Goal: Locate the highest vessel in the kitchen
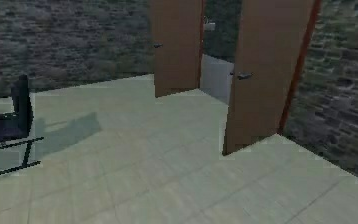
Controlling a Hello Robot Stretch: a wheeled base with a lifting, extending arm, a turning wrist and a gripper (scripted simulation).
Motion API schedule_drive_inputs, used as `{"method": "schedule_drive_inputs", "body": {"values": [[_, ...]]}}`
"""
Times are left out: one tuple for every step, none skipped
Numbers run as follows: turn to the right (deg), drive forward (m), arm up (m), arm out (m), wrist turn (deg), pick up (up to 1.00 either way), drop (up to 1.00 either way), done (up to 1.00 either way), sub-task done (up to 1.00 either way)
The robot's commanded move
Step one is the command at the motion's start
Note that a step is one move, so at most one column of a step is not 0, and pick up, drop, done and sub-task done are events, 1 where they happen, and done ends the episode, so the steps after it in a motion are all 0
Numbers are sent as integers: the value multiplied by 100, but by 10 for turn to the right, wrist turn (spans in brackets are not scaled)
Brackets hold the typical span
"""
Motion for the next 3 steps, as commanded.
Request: {"method": "schedule_drive_inputs", "body": {"values": [[0,100,0,0,0,0,0,0,0],[0,100,0,0,0,0,0,0,0],[-60,0,0,0,0,0,0,0,0]]}}
